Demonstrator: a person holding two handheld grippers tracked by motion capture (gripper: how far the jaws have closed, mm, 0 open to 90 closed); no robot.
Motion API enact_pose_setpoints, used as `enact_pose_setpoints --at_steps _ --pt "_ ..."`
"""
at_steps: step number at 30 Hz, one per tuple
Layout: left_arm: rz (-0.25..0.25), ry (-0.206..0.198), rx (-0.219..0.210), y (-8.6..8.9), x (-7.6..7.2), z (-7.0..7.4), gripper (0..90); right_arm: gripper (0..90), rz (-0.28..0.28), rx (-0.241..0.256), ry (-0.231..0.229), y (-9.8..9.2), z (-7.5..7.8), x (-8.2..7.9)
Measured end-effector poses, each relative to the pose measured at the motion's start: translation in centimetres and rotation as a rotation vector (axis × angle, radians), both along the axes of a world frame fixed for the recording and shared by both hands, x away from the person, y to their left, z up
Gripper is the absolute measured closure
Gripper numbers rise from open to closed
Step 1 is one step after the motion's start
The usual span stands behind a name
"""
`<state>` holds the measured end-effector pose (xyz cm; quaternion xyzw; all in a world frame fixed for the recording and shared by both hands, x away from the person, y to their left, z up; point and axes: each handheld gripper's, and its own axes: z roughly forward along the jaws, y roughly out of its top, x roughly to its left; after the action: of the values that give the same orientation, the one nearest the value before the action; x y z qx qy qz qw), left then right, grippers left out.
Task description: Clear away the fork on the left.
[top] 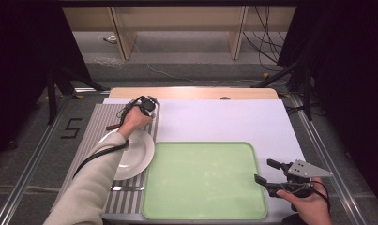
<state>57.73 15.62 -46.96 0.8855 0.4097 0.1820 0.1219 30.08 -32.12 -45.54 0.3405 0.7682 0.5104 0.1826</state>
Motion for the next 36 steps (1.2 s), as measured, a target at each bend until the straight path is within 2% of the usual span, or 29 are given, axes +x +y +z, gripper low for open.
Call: enact_pose_setpoints --at_steps 10,11,13,14,15,16,18,19,20,21,22,23,28,36 --pt "-0.019 -0.005 0.003 0.7 -0.1 0.3 87.2 22.7 0.000 0.003 -0.002 0.0 0.0 0.0" --pt "-0.019 -0.007 -0.007 0.9 -0.2 0.5 86.0 22.7 -0.001 0.001 -0.002 -0.1 0.0 0.0" --pt "-0.030 -0.020 -0.002 2.0 -0.4 1.4 83.1 22.7 -0.001 0.001 -0.002 -0.1 0.0 0.0" --pt "-0.030 -0.020 -0.002 2.0 -0.4 1.4 81.5 22.7 -0.001 0.001 -0.003 0.0 0.0 0.0" --pt "-0.035 -0.021 0.008 3.1 -0.6 2.0 79.9 22.7 -0.001 0.002 -0.003 0.0 0.0 0.0" --pt "-0.035 -0.021 0.008 3.1 -0.6 2.0 78.1 22.7 -0.001 0.002 -0.003 0.0 0.0 0.0" --pt "-0.040 -0.028 0.025 4.3 -0.6 2.3 75.4 22.7 -0.004 0.001 -0.002 0.0 0.0 0.0" --pt "-0.043 -0.023 0.032 4.9 -0.6 2.4 70.2 22.7 -0.003 0.000 0.000 0.0 0.0 0.0" --pt "-0.044 -0.017 0.036 5.5 -0.6 2.4 70.2 22.7 -0.003 0.000 0.000 0.0 0.0 0.0" --pt "-0.049 -0.010 0.038 6.0 -0.6 2.3 64.6 22.7 -0.003 -0.001 0.000 0.0 0.0 0.0" --pt "-0.056 0.001 0.042 6.4 -0.6 2.2 64.6 22.7 -0.003 -0.001 0.000 0.0 0.0 0.0" --pt "-0.062 0.012 0.043 6.9 -0.6 2.0 60.7 22.7 -0.003 -0.001 0.000 0.1 0.0 0.0" --pt "-0.074 0.041 0.039 7.7 -0.7 1.5 57.3 22.7 -0.002 -0.001 0.002 0.1 0.0 0.1" --pt "-0.086 0.075 0.049 7.8 -0.3 1.0 58.0 22.7 -0.002 -0.002 0.001 0.1 0.0 0.1"
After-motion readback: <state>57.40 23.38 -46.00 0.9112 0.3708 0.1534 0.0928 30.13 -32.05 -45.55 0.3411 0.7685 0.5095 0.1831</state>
